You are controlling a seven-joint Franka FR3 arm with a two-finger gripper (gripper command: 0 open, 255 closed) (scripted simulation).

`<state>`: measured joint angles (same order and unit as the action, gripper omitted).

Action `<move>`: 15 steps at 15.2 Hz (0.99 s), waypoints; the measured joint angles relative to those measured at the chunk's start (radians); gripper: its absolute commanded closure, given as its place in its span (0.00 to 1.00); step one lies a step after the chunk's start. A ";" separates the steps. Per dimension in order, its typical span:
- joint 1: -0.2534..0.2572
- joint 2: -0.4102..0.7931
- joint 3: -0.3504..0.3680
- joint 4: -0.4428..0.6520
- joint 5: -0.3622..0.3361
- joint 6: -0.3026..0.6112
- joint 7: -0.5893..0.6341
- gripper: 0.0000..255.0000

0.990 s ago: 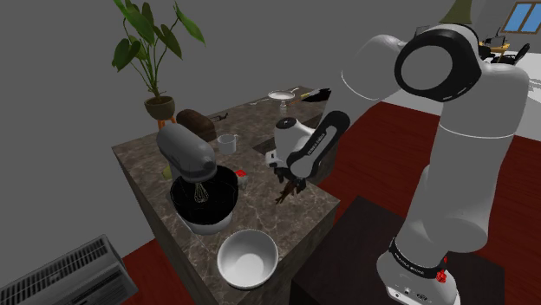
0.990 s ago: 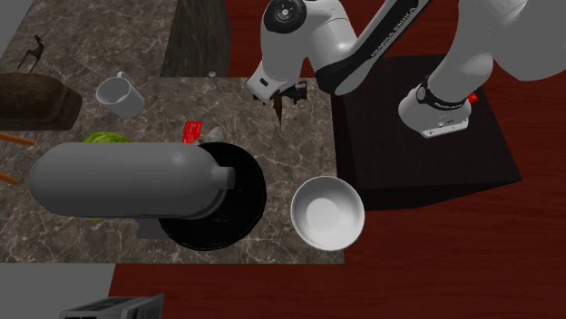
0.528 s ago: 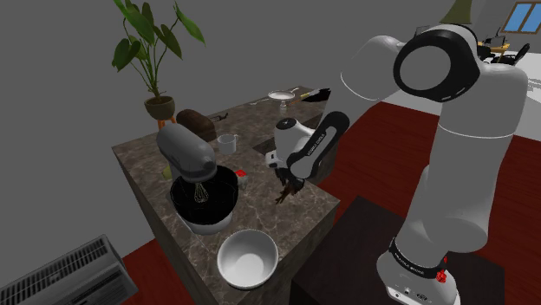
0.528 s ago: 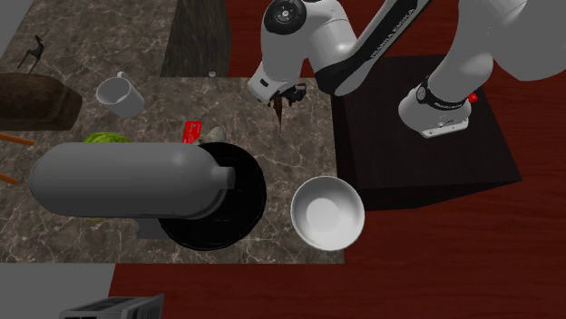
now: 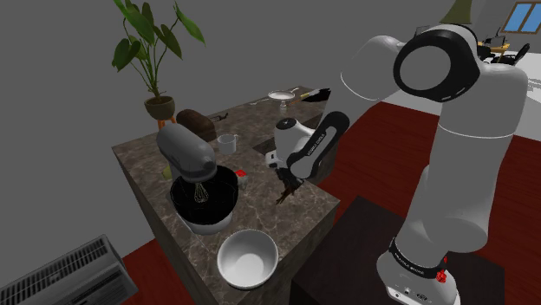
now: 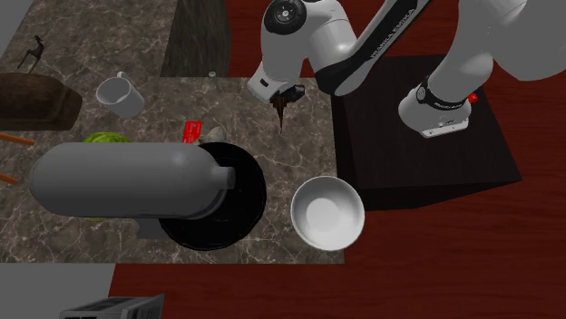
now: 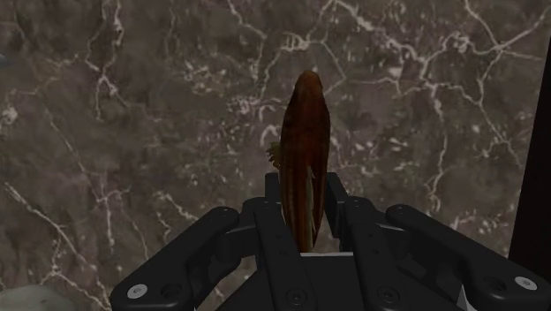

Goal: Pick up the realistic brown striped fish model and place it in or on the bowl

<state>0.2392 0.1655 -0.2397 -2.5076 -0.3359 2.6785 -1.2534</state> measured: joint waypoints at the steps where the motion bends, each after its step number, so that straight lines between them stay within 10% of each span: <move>1: 0.000 0.000 0.000 0.000 0.000 0.000 0.000 1.00; 15: 0.007 -0.176 0.006 0.010 0.018 -0.184 -0.037 1.00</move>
<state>0.2460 -0.0102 -0.2336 -2.4974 -0.3179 2.4947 -1.2909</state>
